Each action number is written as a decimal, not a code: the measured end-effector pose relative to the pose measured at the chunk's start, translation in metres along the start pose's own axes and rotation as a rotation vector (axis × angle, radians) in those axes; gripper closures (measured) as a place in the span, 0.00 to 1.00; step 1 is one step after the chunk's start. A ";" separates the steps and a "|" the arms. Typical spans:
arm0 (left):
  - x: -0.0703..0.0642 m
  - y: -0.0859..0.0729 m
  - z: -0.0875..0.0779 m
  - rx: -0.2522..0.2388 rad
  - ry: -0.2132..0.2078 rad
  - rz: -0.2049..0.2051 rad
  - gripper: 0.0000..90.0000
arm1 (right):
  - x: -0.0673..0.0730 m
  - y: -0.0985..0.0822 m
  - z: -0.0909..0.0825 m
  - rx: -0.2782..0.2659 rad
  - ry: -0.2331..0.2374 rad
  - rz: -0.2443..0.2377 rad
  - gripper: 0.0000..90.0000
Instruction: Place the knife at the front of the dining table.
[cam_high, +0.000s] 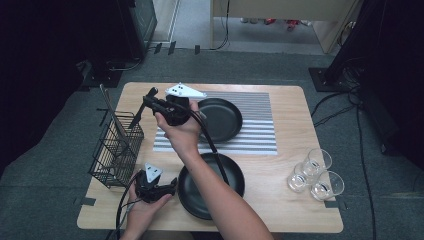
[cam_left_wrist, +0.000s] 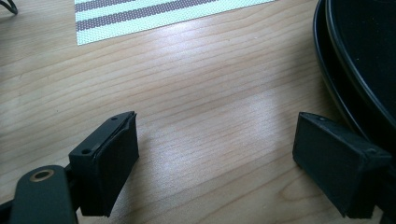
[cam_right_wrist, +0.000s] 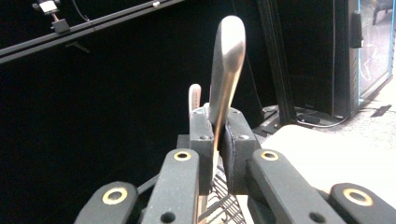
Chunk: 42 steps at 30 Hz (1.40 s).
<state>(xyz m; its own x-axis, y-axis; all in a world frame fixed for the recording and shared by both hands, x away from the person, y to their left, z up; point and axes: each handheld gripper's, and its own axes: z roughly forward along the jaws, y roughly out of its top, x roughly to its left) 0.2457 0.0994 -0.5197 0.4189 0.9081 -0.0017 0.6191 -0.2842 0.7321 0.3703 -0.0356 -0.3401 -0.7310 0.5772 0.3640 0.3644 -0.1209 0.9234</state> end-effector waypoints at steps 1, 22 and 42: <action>0.000 0.000 0.000 0.000 0.000 0.000 0.16 | -0.001 0.000 -0.001 -0.002 0.000 0.004 0.94; 0.000 0.000 0.000 -0.001 0.003 -0.002 0.16 | -0.011 0.004 -0.022 -0.034 -0.004 0.049 0.94; 0.000 0.001 0.001 0.001 0.005 -0.001 0.16 | -0.023 0.002 -0.041 -0.033 -0.059 0.049 0.94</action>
<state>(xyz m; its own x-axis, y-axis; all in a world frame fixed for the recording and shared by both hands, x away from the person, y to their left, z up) 0.2464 0.0991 -0.5197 0.4151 0.9098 0.0014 0.6198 -0.2839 0.7316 0.3646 -0.0825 -0.3413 -0.6771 0.6165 0.4017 0.3788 -0.1760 0.9086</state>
